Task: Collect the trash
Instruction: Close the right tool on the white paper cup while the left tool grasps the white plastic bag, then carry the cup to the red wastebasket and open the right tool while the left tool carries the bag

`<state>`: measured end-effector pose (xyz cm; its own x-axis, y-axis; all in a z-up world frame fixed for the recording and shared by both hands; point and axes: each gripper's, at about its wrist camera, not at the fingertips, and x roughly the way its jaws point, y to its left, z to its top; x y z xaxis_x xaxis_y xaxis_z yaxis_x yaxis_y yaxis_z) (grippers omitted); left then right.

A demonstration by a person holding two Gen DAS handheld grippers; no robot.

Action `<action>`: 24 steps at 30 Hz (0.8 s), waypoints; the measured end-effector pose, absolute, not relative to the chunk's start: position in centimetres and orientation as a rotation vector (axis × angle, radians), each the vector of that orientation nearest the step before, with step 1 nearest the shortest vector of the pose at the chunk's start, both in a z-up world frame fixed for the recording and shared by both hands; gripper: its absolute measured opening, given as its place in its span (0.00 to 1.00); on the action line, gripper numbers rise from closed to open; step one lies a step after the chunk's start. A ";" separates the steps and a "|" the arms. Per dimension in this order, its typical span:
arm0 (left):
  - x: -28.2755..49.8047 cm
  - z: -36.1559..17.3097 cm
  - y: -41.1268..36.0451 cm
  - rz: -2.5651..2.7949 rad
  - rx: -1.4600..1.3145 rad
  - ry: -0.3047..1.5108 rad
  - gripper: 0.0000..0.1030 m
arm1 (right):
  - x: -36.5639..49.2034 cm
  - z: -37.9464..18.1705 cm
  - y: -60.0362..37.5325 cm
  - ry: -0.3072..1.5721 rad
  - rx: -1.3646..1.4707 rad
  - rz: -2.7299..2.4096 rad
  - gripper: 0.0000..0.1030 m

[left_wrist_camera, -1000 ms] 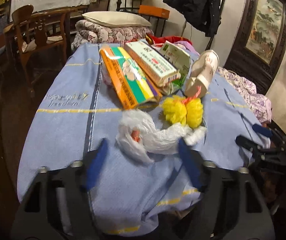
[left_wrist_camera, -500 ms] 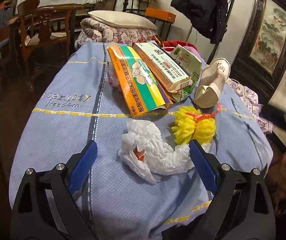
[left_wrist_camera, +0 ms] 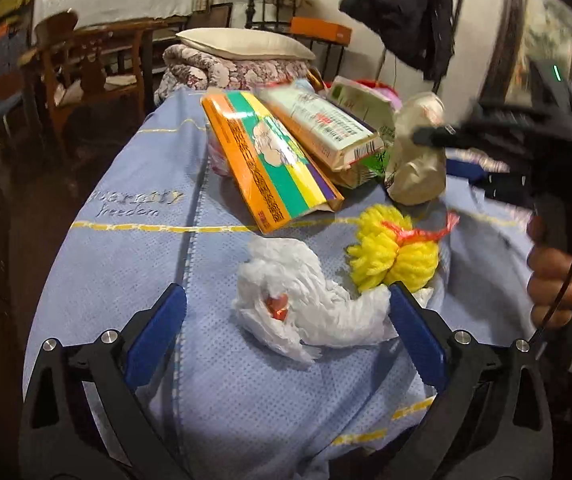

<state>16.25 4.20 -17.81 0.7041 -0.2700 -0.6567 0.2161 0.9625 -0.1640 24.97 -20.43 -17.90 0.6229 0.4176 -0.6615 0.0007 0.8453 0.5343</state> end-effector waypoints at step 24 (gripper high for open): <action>14.2 -15.6 3.5 -0.269 -0.046 0.728 0.29 | 19.8 -16.1 -24.0 0.852 0.501 0.266 0.30</action>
